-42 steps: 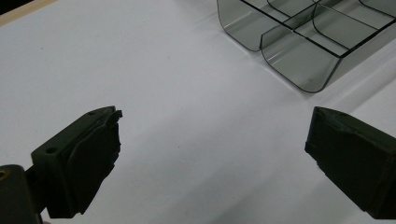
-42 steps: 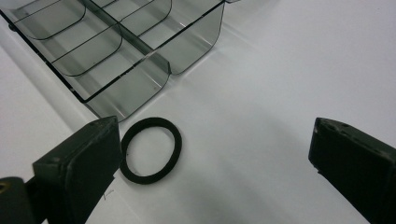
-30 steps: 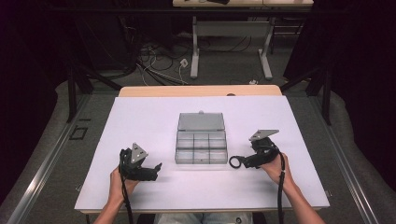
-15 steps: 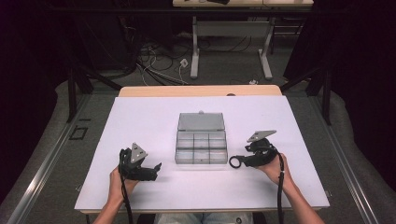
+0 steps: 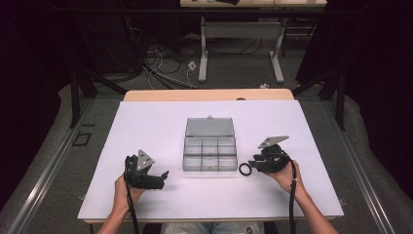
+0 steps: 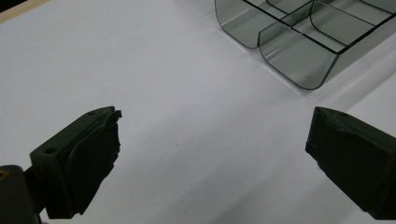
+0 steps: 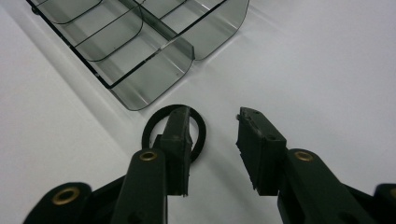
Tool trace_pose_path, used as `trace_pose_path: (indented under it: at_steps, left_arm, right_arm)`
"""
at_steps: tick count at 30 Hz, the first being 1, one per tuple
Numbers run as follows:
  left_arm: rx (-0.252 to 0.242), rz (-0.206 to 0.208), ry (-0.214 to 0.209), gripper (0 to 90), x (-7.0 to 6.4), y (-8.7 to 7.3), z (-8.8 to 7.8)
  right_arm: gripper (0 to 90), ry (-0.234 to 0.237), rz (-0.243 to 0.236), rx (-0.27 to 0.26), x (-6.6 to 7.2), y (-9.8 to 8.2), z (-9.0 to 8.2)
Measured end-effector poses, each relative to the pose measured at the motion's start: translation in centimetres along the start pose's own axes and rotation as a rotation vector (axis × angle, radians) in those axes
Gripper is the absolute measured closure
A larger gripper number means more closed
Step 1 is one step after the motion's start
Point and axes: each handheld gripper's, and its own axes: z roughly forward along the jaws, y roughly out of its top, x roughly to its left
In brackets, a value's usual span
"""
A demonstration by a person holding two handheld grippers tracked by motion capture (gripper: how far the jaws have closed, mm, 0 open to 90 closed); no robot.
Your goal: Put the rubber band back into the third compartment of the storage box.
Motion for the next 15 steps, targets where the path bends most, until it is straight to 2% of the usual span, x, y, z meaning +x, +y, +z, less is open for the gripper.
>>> trace_pose_path:
  at_steps: [9,15]
  left_arm:
    - [-0.001,0.006,0.003,2.3,0.12,-0.02,-0.06]
    - [-0.001,-0.003,-0.004,2.2,0.08,-0.06,0.04]
  right_arm:
    - [68.3,-0.007,0.008,0.018,-0.16,-0.04,0.1]
    - [68.7,-0.01,0.018,0.001,-0.25,-0.06,0.06]
